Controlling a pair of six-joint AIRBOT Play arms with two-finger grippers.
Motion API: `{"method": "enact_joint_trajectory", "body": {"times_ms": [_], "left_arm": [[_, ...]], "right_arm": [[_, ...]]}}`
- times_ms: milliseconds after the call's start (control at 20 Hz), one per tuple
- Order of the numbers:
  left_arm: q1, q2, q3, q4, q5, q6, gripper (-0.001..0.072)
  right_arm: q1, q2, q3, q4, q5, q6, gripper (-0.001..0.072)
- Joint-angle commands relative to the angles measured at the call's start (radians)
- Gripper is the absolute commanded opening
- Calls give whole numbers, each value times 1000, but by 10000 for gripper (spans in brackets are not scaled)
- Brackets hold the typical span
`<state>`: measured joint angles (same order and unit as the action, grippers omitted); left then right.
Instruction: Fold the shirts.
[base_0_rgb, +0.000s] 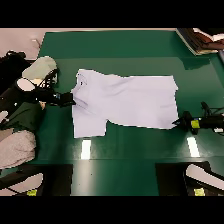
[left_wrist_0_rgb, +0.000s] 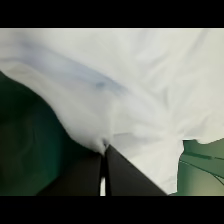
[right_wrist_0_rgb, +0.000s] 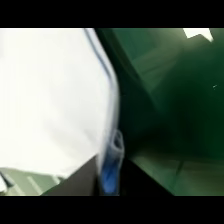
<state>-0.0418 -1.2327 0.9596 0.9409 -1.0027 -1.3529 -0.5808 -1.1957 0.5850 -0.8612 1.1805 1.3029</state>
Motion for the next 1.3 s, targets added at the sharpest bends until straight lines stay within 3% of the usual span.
{"method": "enact_joint_trajectory", "body": {"times_ms": [0, 200, 450, 700, 850, 1050, 1250], "left_arm": [[0, 27, 12, 0, -5, 0, 24], [0, 208, 159, 4, -11, -3, 25], [0, 449, 590, 8, 0, -4, 24], [0, 514, 1049, 119, -16, -87, 24], [0, 514, 1167, 207, 4, -138, 23], [0, 496, 1117, 237, -32, -167, 23], [0, 373, 906, 224, -154, -184, 25]], "right_arm": [[133, 2, 80, 18, -35, -3, 16], [142, 179, 327, 20, 43, -24, 15], [56, 385, 874, 21, 137, -32, 15], [-43, 424, 1303, 19, 143, -14, 15], [-54, 374, 1476, -69, 242, 60, 15], [-54, 304, 1544, -125, 338, 96, 14], [-2, 235, 1323, -89, 354, 95, 14]]}}
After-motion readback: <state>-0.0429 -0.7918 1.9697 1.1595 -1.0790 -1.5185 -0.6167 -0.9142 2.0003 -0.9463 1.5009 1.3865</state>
